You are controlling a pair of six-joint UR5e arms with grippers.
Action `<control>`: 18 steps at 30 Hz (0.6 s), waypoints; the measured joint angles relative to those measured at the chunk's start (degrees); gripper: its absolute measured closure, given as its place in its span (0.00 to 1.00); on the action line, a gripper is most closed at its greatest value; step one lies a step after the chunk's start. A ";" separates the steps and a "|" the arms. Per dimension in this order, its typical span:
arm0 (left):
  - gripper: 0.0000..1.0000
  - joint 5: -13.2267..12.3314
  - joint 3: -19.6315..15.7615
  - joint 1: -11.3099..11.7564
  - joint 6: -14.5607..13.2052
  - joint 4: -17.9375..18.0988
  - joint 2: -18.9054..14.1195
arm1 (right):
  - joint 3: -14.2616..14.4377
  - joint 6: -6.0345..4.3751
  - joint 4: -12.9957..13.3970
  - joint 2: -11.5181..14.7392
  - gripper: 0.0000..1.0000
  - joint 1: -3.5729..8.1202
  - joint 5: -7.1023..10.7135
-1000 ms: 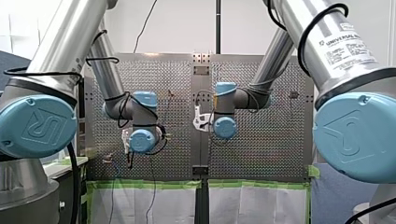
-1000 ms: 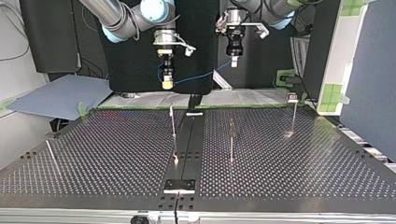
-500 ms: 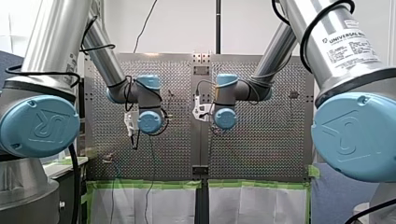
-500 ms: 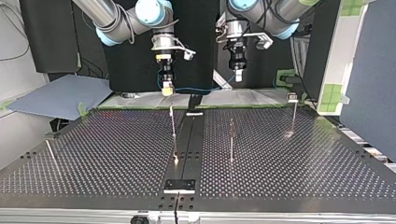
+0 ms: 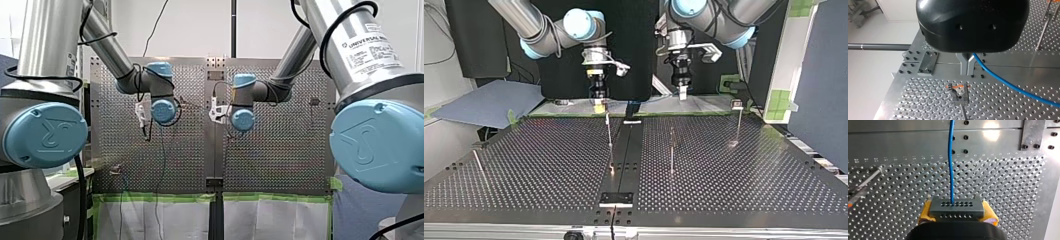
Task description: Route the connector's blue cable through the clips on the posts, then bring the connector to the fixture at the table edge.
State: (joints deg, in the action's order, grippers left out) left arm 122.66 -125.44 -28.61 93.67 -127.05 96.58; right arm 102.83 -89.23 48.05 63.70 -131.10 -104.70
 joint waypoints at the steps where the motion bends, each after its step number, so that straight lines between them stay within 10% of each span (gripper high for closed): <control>1: 0.98 -0.03 0.05 0.17 -0.12 -0.45 -0.05 | -0.41 -0.10 -0.43 0.00 1.00 0.15 0.13; 18: 0.98 -4.04 2.84 4.94 -4.58 -5.33 0.98 | -6.73 -2.06 -5.78 -0.06 1.00 2.16 2.74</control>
State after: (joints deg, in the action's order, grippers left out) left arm 118.63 -122.60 -23.67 89.09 -132.39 97.56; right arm 96.10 -91.28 42.27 63.64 -128.94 -101.96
